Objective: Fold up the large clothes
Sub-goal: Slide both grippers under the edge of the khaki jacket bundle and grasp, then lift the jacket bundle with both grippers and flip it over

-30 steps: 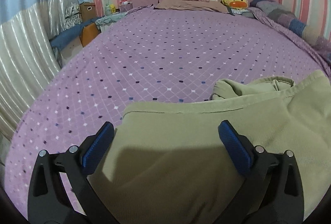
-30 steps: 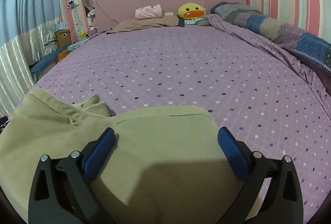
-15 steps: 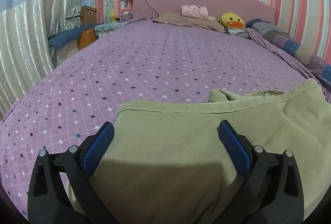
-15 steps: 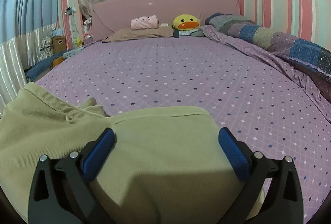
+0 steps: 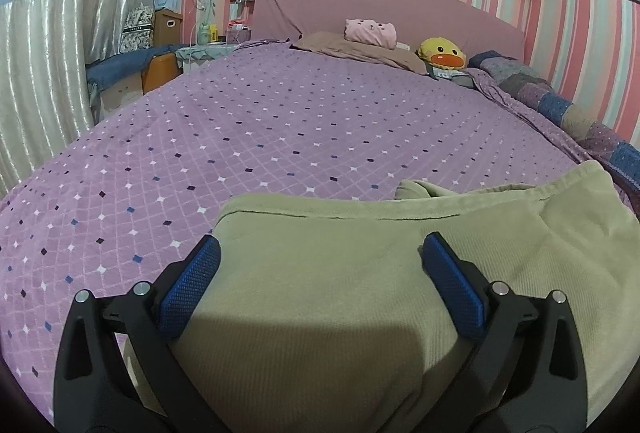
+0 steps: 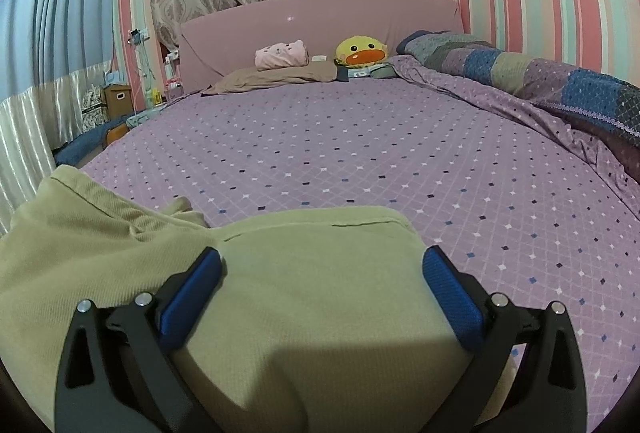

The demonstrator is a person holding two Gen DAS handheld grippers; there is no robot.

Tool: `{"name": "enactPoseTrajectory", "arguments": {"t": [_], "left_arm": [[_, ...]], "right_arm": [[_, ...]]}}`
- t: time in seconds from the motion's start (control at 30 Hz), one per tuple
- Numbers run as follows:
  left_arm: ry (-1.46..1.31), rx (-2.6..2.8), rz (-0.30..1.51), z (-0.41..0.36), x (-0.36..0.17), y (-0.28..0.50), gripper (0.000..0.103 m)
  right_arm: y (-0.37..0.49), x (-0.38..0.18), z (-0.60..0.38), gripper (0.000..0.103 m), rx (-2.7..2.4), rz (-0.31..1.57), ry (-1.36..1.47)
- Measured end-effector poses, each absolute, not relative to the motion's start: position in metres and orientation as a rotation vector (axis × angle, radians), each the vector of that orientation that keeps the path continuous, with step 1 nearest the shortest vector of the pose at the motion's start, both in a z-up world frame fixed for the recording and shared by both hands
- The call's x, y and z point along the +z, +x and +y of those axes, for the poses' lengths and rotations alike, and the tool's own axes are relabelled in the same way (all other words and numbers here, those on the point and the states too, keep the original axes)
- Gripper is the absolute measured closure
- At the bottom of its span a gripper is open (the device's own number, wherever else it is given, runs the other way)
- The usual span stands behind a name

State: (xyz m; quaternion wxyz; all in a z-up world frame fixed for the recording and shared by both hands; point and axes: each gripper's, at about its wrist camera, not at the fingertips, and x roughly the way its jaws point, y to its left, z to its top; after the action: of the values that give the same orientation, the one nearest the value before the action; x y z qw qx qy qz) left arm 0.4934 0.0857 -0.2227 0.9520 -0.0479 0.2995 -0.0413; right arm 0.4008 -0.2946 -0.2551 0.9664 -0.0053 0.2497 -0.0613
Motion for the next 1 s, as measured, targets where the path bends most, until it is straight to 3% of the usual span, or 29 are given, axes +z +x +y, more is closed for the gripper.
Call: {"name": "enactPoseTrajectory", "arguments": {"t": [0.33,0.47,0.7,1.0], "left_arm": [[0.061,0.015,0.776,0.066,-0.212,0.505,0.003],[0.118,0.017,0.888,0.071,-0.196,0.494,0.003],[0.137,-0.004,0.841,0.097,-0.124,0.409,0.003],[0.037,-0.003,0.94,0.134,-0.155,0.332,0.003]], "right_arm": [[0.415,-0.251,-0.293,0.002,-0.163,0.675,-0.021],[0.403,-0.226,-0.301,0.002,-0.18,0.829,0.048],[0.314,-0.162,-0.315,0.002,-0.031,0.757,0.103],[0.257,-0.217,-0.343,0.002,-0.019,0.889,0.121]]}}
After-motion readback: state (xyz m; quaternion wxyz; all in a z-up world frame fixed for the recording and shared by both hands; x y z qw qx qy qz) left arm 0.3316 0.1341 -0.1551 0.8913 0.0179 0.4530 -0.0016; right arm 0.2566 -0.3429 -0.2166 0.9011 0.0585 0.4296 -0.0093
